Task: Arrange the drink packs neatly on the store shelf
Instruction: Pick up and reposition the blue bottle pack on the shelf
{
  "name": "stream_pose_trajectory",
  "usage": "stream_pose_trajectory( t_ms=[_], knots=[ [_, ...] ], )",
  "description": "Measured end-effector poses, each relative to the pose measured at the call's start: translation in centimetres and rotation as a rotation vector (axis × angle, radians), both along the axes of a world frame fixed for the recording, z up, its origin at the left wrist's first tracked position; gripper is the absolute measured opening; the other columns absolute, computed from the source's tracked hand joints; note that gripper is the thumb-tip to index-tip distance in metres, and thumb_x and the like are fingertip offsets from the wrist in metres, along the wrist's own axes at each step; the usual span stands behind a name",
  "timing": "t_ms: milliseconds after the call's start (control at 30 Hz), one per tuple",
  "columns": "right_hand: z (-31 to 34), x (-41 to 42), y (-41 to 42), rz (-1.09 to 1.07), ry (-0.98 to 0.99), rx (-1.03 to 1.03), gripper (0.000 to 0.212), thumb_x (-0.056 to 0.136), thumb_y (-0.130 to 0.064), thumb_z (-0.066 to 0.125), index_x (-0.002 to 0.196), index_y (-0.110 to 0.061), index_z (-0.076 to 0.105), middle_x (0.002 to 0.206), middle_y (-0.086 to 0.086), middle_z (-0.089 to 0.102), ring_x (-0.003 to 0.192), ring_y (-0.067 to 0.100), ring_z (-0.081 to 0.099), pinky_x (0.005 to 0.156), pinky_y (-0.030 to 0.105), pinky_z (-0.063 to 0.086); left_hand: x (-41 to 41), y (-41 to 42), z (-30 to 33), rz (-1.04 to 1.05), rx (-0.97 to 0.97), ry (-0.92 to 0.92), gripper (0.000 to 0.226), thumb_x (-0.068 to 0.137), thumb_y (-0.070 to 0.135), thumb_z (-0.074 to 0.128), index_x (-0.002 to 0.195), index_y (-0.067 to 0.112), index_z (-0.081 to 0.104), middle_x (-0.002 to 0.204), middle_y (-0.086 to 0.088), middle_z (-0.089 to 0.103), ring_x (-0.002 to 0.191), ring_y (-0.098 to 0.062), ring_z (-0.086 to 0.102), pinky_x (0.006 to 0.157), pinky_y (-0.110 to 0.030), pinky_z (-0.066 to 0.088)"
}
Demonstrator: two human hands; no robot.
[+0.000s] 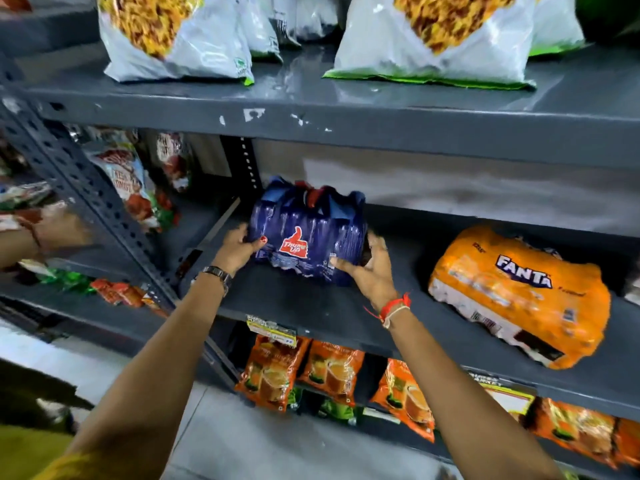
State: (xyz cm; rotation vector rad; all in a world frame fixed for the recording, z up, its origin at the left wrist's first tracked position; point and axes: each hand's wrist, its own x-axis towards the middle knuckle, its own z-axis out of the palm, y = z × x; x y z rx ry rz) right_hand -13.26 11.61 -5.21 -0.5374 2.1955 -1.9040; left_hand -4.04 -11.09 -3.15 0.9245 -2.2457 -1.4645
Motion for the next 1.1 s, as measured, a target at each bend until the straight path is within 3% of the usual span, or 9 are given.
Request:
stream_pose_trajectory(
  t_ms=[200,300,400,533,633,800,933,1000,1100],
  knots=[
    [-2.1,2.8,0.1,0.000,0.138,0.106,0.078,0.057,-0.001,0.083,0.124,-0.009,0.044,0.127,0.010,0.053,0.117,0.022,0.052,0.103,0.037,0.047,2.9,2.2,-3.7,0.126,-0.108,0.028,0.040,0.076,-0.012,0.061,0.112,-0.008,0.043,0.113,-0.022,0.059,0.107,-0.029,0.055,0.080,-0.022,0.042],
    [-2.2,1.6,0.5,0.062,0.014,0.028,0.059,0.068,0.014,0.068,0.119,-0.005,0.046,0.110,0.003,0.056,0.095,0.003,0.056,0.085,0.013,0.050,2.9,3.4,-4.3,0.278,-0.012,0.149,0.037,0.077,-0.016,0.053,0.108,0.002,0.045,0.111,-0.023,0.055,0.101,-0.033,0.056,0.077,-0.026,0.051],
    [-1.8,-0.6,0.6,-0.105,-0.122,-0.093,0.042,0.078,0.024,0.035,0.098,-0.008,0.055,0.084,0.000,0.057,0.069,-0.003,0.058,0.071,0.017,0.045,3.6,5.1,-5.4,0.464,0.026,0.180,0.024,0.078,-0.010,0.055,0.082,0.012,0.045,0.089,-0.012,0.053,0.073,-0.023,0.056,0.068,-0.033,0.051],
    [-0.9,-3.1,-0.8,-0.032,-0.004,0.079,0.049,0.077,0.015,0.041,0.123,0.001,0.053,0.114,0.007,0.061,0.108,0.019,0.057,0.103,0.035,0.044,3.9,7.1,-5.6,0.539,0.233,0.217,0.010,0.083,0.000,0.052,0.078,0.009,0.052,0.078,-0.006,0.061,0.052,-0.003,0.063,0.073,-0.038,0.052],
    [0.5,-3.6,-1.2,0.081,0.067,0.205,0.045,0.076,0.006,0.047,0.119,-0.002,0.058,0.121,0.019,0.064,0.113,0.027,0.057,0.101,0.038,0.046,2.5,6.7,-3.9,0.555,0.422,0.330,0.015,0.087,0.006,0.041,0.084,0.012,0.054,0.096,-0.011,0.061,0.067,-0.014,0.062,0.071,-0.028,0.047],
    [0.0,-1.0,0.6,0.039,0.075,0.089,0.049,0.070,0.020,0.038,0.106,-0.005,0.062,0.106,0.013,0.069,0.090,0.009,0.066,0.084,0.017,0.052,0.4,4.4,-0.7,0.380,0.514,0.208,0.056,0.087,0.053,0.041,0.114,0.007,0.059,0.106,-0.012,0.062,0.090,-0.025,0.061,0.066,-0.027,0.044],
    [-2.1,5.6,-0.1,0.059,-0.142,-0.040,0.060,0.067,0.026,0.037,0.103,-0.019,0.055,0.105,0.000,0.060,0.094,0.015,0.060,0.074,0.011,0.052,-3.2,2.5,4.9,0.012,0.430,-0.016,0.084,0.083,0.072,0.014,0.103,0.008,0.064,0.073,-0.007,0.063,0.066,-0.019,0.057,0.057,-0.025,0.045],
    [-1.6,8.2,-1.1,0.202,-0.237,-0.076,0.068,0.068,0.028,0.035,0.115,-0.017,0.053,0.117,0.004,0.056,0.104,0.016,0.057,0.076,0.010,0.051,-5.3,1.9,7.3,-0.062,0.286,-0.079,0.083,0.088,0.064,0.014,0.123,0.000,0.053,0.084,-0.014,0.071,0.080,-0.023,0.067,0.072,-0.027,0.053],
    [0.1,8.0,-3.1,0.478,-0.413,-0.060,0.072,0.075,0.031,0.029,0.132,-0.010,0.042,0.139,0.011,0.044,0.131,0.026,0.041,0.090,0.017,0.045,-7.4,2.5,9.4,-0.197,-0.105,-0.283,0.070,0.091,0.060,0.015,0.129,0.011,0.047,0.120,-0.013,0.058,0.115,-0.026,0.054,0.109,-0.037,0.034]
  ],
)
